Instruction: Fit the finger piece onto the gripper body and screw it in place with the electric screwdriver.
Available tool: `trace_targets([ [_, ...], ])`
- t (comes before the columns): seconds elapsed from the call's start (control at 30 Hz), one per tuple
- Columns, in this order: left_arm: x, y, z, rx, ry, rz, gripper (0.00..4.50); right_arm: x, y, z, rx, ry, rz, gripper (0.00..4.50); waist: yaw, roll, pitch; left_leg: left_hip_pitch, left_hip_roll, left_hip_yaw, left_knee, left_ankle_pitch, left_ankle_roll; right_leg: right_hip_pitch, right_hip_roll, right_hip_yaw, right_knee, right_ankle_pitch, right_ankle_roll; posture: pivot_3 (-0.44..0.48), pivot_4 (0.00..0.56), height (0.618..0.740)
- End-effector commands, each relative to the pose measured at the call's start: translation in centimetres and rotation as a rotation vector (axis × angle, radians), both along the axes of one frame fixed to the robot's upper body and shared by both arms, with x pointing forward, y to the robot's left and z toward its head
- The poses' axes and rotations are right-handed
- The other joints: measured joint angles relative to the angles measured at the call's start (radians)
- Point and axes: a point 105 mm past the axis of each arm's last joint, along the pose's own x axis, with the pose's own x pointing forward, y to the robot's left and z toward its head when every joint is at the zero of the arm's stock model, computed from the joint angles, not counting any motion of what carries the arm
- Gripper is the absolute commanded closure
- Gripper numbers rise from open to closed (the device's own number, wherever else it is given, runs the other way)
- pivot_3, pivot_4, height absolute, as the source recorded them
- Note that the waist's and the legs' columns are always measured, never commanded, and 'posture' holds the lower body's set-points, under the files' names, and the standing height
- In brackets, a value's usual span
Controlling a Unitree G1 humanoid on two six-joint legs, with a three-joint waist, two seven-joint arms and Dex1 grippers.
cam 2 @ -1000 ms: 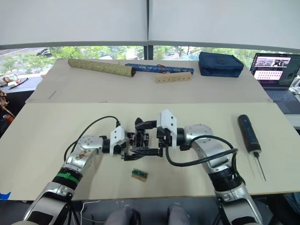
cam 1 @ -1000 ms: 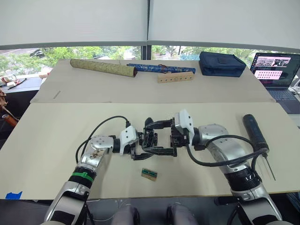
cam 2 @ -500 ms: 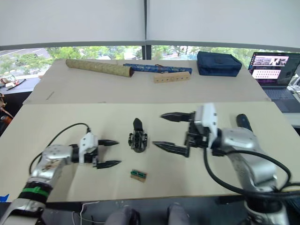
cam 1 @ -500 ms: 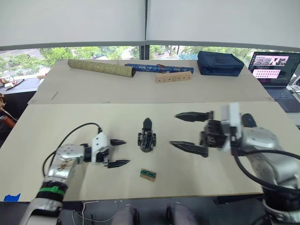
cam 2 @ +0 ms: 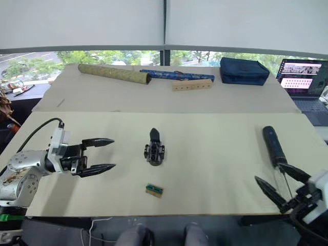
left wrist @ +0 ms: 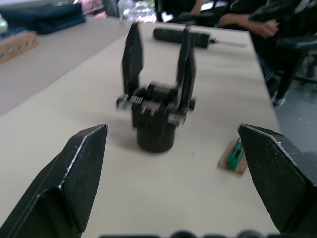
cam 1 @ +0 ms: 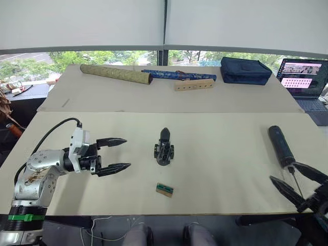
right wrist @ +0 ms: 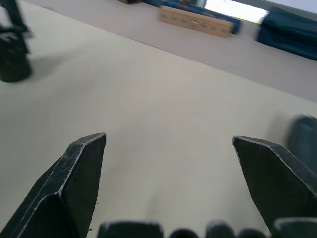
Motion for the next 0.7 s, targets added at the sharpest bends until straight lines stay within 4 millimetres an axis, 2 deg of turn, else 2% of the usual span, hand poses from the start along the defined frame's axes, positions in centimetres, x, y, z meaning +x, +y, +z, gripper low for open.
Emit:
trace_targets([
  [0.03, -1.1, -1.2, 2.3, -0.032, -0.004, -0.063, 0.06, -1.0, -3.1, 0.6, -0.042, -0.025, -0.139, 0.0, 0.0, 0.0, 0.0, 0.0, 0.0, 0.0, 0.0, 0.0, 0.0, 0.0, 0.0, 0.0, 0.0, 0.0, 0.0, 0.0, 0.15, 0.74],
  [0.1, -1.5, -1.8, 2.6, -0.027, 0.014, -0.091, 0.06, -0.5, -4.2, 0.8, -0.017, -0.007, -0.181, 0.0, -0.001, 0.001, 0.001, 0.0, 0.0, 0.0, 0.0, 0.001, -0.001, 0.0, 0.0, 0.001, 0.0, 0.0, 0.0, 0.0, 0.15, 0.74],
  [0.17, -1.4, -2.2, 3.0, -0.032, 0.013, -0.085, 0.06, 0.5, -4.3, 0.6, 0.05, 0.071, -0.175, 0.0, -0.003, 0.003, 0.002, 0.001, 0.0, 0.001, 0.0, 0.001, -0.002, 0.0, 0.0, 0.002, 0.0, 0.0, 0.0, 0.0, 0.15, 0.74],
  [0.3, -0.6, -2.8, 4.8, -0.073, -0.093, -0.061, 0.06, 3.8, -5.7, 0.7, 0.096, 0.184, -0.237, 0.0, -0.004, 0.002, 0.003, 0.003, 0.0, 0.003, 0.0, 0.0, 0.0, 0.001, 0.001, 0.005, 0.001, 0.0, -0.001, 0.0, 0.15, 0.74],
  [0.4, -0.3, -3.5, 5.7, -0.092, -0.131, -0.062, 0.06, 6.3, -7.4, -0.7, 0.055, 0.363, -0.3, 0.0, -0.003, 0.002, 0.003, 0.003, -0.001, 0.003, 0.0, 0.0, 0.0, 0.0, 0.001, 0.006, 0.0, 0.0, -0.001, 0.0, 0.15, 0.74],
  [0.47, -0.3, -3.8, 5.8, -0.095, -0.136, -0.065, 0.06, 7.8, -7.9, -1.1, 0.01, 0.41, -0.289, 0.0, -0.003, 0.002, 0.003, 0.003, -0.001, 0.004, -0.001, 0.0, 0.0, 0.0, 0.002, 0.007, 0.0, 0.0, -0.001, 0.0, 0.15, 0.74],
  [0.57, -0.2, -3.9, 5.8, -0.092, -0.145, -0.054, 0.06, 9.9, -8.5, -0.8, 0.059, 0.414, -0.304, 0.0, 0.002, 0.002, 0.003, 0.002, -0.002, 0.004, -0.001, 0.003, -0.005, 0.0, 0.003, 0.006, -0.001, -0.001, 0.0, 0.0, 0.15, 0.74],
  [0.7, -0.4, -4.0, 5.6, -0.083, -0.134, -0.055, 0.06, 11.4, -10.1, -1.9, 0.027, 0.474, -0.369, 0.0, 0.002, 0.002, 0.003, 0.0, -0.002, 0.005, -0.001, 0.004, -0.007, -0.001, 0.002, 0.008, -0.003, -0.002, 0.002, 0.0, 0.15, 0.74],
])
